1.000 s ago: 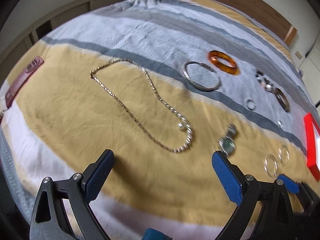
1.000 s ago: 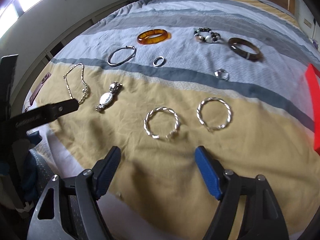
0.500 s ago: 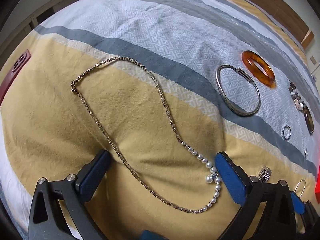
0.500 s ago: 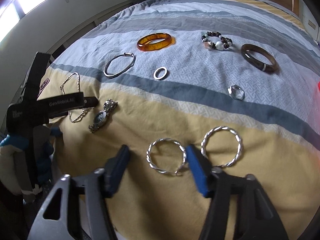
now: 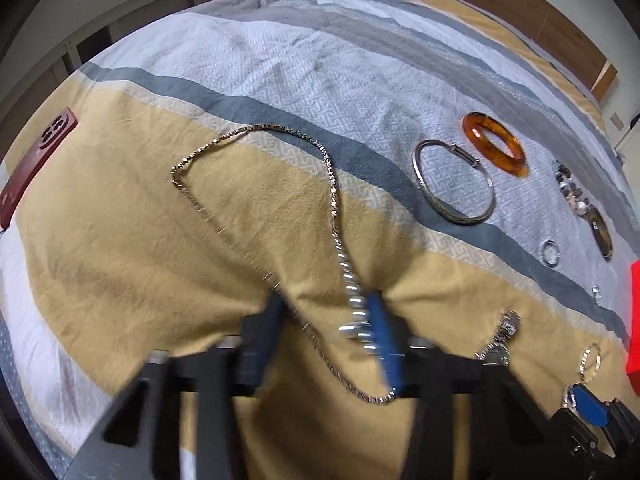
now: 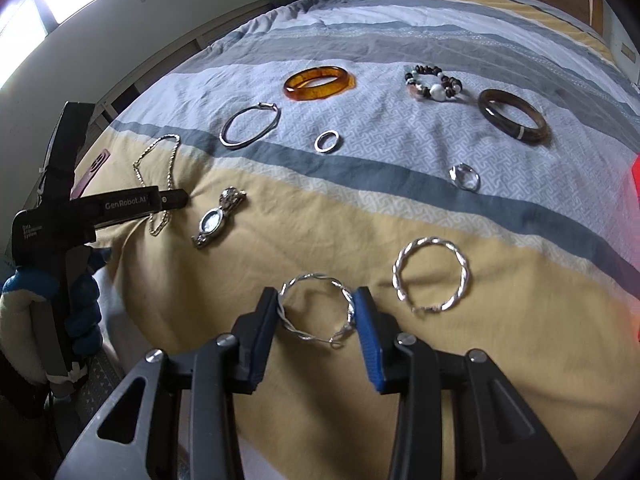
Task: Organize jewelry
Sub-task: 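Grasp the silver chain necklace with the left tool while the right tool grasps a twisted silver hoop, then lift the necklace and hoop and carry both over the red box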
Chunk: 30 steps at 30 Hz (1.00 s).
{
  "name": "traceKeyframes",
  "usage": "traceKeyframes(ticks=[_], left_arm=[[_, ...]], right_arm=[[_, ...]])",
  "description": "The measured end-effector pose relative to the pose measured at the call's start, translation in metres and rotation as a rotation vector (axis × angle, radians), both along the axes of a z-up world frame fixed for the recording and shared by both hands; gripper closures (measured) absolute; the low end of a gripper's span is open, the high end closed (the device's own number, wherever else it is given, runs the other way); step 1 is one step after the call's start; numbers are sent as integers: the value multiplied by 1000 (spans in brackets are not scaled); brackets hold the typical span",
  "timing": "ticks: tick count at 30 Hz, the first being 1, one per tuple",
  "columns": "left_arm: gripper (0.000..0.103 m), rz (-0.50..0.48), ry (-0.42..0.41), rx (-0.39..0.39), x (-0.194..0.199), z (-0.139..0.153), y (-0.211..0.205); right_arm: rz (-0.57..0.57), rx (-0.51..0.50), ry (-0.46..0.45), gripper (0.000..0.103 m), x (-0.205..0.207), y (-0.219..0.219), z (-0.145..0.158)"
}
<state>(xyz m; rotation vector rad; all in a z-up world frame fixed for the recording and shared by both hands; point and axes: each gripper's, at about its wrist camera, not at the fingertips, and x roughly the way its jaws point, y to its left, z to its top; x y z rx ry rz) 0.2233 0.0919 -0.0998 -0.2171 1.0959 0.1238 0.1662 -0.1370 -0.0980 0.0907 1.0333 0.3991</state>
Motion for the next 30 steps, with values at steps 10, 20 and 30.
traceKeyframes(ticks=[10, 20, 30], left_arm=[[95, -56, -64, -44, -46, 31, -3], [95, -212, -191, -33, -91, 96, -55], [95, -542, -277, -88, -105, 150, -211]], right_arm=[[-21, 50, -25, 66, -33, -13, 30], [-78, 88, -136, 66, -81, -50, 79], [-282, 60, -227, 66, -112, -179, 108]])
